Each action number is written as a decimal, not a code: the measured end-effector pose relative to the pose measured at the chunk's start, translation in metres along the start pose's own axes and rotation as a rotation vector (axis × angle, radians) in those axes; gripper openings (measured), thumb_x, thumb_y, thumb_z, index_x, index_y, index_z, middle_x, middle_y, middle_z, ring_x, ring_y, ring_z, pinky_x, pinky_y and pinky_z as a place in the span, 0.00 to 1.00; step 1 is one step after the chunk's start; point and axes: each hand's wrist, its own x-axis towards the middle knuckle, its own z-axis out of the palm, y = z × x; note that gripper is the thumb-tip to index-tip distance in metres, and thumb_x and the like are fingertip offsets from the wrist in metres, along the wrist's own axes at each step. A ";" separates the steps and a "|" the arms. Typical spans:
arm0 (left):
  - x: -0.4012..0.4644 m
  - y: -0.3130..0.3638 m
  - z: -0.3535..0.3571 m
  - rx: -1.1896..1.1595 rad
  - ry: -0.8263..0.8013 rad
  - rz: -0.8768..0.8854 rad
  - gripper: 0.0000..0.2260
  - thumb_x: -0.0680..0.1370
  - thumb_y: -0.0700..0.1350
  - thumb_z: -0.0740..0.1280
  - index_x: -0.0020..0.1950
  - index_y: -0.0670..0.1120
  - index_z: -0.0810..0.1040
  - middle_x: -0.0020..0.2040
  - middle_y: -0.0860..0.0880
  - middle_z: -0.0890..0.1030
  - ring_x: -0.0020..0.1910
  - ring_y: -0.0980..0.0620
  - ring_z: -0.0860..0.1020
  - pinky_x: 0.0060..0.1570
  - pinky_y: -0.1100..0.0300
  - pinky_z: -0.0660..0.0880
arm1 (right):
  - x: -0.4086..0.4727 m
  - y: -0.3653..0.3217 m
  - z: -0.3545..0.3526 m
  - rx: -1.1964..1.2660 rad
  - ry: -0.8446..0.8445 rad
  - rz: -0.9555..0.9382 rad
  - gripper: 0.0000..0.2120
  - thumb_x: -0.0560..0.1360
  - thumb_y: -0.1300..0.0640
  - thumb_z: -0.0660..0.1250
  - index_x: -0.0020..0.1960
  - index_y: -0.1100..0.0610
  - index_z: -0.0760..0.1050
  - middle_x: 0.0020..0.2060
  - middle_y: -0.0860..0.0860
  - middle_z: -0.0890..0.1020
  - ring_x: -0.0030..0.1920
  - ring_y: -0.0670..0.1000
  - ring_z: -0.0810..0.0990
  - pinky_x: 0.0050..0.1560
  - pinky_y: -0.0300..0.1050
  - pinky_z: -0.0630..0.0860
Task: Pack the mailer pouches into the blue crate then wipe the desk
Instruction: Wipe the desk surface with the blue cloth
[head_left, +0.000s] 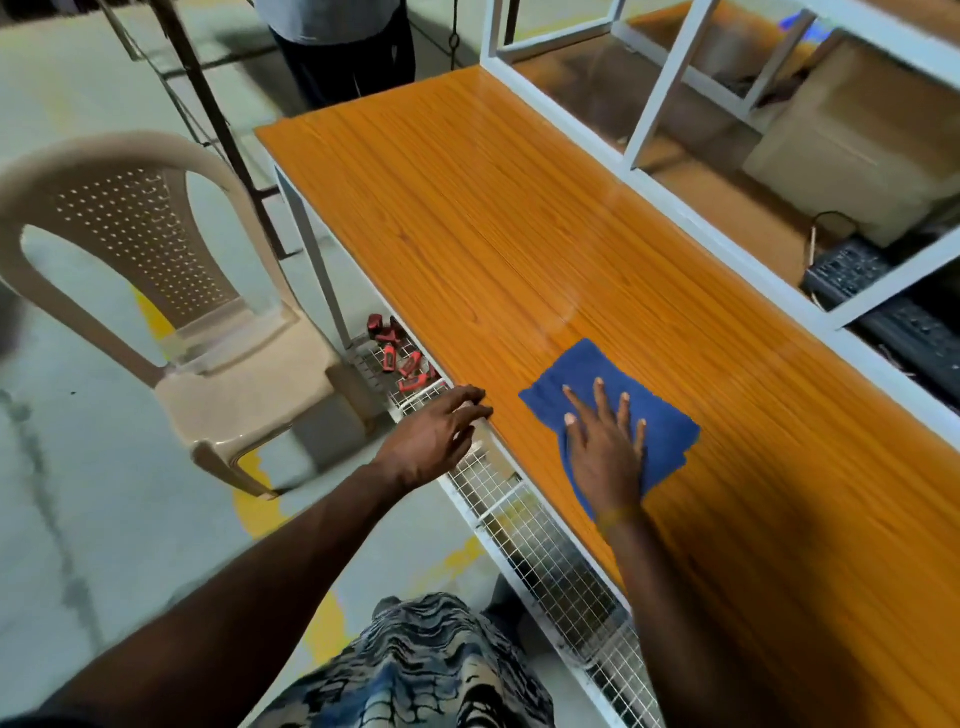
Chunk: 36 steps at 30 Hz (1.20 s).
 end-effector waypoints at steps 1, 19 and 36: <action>0.001 0.000 -0.001 0.001 -0.006 0.002 0.15 0.80 0.40 0.64 0.67 0.46 0.78 0.71 0.46 0.73 0.65 0.47 0.76 0.51 0.55 0.78 | 0.006 -0.016 0.004 0.013 -0.006 0.067 0.22 0.84 0.43 0.49 0.77 0.39 0.57 0.80 0.47 0.53 0.80 0.58 0.47 0.75 0.67 0.49; 0.016 -0.014 -0.013 0.010 0.000 -0.022 0.16 0.79 0.44 0.60 0.62 0.44 0.81 0.66 0.46 0.76 0.59 0.46 0.80 0.50 0.54 0.80 | 0.048 -0.072 0.010 0.025 -0.065 -0.046 0.22 0.85 0.45 0.49 0.78 0.38 0.54 0.80 0.46 0.49 0.80 0.58 0.44 0.76 0.66 0.45; 0.071 -0.039 -0.026 0.107 0.073 -0.063 0.11 0.78 0.44 0.66 0.57 0.44 0.83 0.59 0.42 0.79 0.53 0.41 0.80 0.43 0.51 0.80 | 0.100 -0.045 0.004 0.003 -0.122 -0.341 0.21 0.85 0.44 0.48 0.78 0.37 0.54 0.80 0.43 0.49 0.80 0.53 0.43 0.77 0.61 0.46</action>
